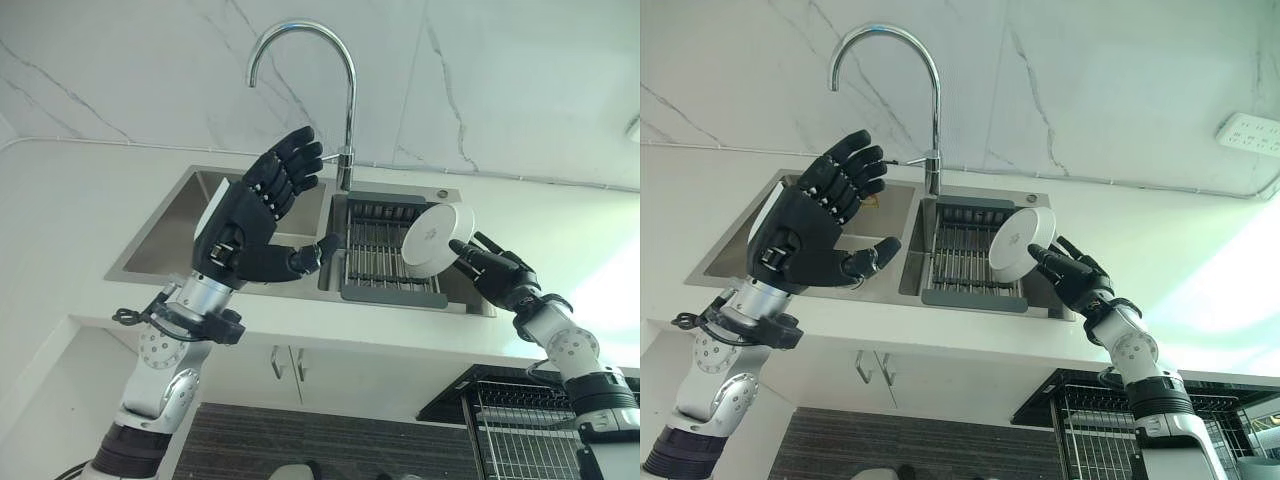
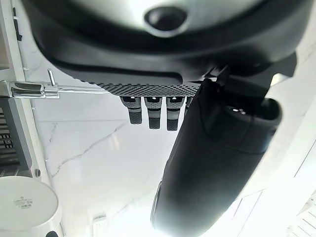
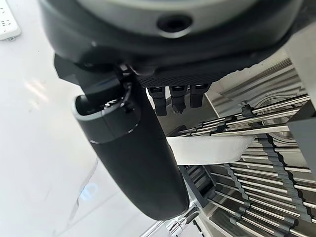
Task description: Place the dishes in the dishwasher.
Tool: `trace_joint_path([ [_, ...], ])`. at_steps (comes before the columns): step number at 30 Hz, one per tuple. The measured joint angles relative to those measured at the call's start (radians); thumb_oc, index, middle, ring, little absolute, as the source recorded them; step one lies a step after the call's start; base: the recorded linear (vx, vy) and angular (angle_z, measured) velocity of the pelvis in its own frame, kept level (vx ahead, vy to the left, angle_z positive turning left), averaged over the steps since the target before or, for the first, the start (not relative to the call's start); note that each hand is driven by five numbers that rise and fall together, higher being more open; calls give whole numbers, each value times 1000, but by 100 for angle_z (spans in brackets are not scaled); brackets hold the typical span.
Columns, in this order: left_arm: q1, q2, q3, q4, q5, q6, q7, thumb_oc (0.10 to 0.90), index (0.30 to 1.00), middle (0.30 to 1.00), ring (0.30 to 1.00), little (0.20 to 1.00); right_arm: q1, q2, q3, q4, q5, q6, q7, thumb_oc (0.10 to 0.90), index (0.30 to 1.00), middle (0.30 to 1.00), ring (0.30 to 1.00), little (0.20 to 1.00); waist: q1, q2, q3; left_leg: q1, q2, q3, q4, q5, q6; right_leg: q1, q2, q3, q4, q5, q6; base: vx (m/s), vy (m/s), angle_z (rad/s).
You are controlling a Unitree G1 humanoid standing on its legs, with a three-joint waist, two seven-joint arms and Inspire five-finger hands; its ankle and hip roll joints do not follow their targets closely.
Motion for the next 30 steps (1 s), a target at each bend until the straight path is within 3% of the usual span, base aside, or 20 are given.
trace_joint_path([
  [23, 0, 0, 0, 1, 0, 0, 20, 800, 900, 900, 900, 900, -84, -28, 19, 44, -1, 33, 38, 800, 900, 900, 900, 900, 36, -6, 4, 0, -12, -23, -1, 2, 1, 11, -6, -21, 0, -5, 1, 2, 5, 3],
  [27, -1, 0, 0, 2, -1, 5, 20, 800, 900, 900, 900, 900, -115, -31, 21, 134, -1, 41, 41, 800, 900, 900, 900, 900, 48, -12, 10, 10, -13, -29, -3, -3, -5, 33, -10, -29, -8, -9, 6, 13, 6, 7],
  [28, -1, 0, 0, 2, -2, 5, 20, 800, 900, 900, 900, 900, -119, -38, 21, 156, -1, 43, 39, 679, 719, 719, 719, 719, 53, -11, 10, 9, -13, -30, -3, -6, -9, 33, -11, -30, -8, -11, 6, 26, 16, 6],
  [29, -1, 2, 0, 2, -16, 7, 23, 800, 900, 900, 900, 900, -128, -40, 23, 179, -2, 53, 40, 400, 300, 300, 300, 300, 58, -12, 10, 8, -13, -31, -3, -6, -10, 33, -11, -33, -8, -12, 5, 28, 18, 5],
  [30, -1, 3, 0, 2, -21, 8, 23, 800, 900, 900, 900, 900, -134, -40, 25, 190, -2, 54, 41, 400, 300, 300, 300, 300, 58, -12, 10, 8, -13, -31, -3, -6, -9, 33, -11, -33, -8, -12, 5, 28, 20, 3],
])
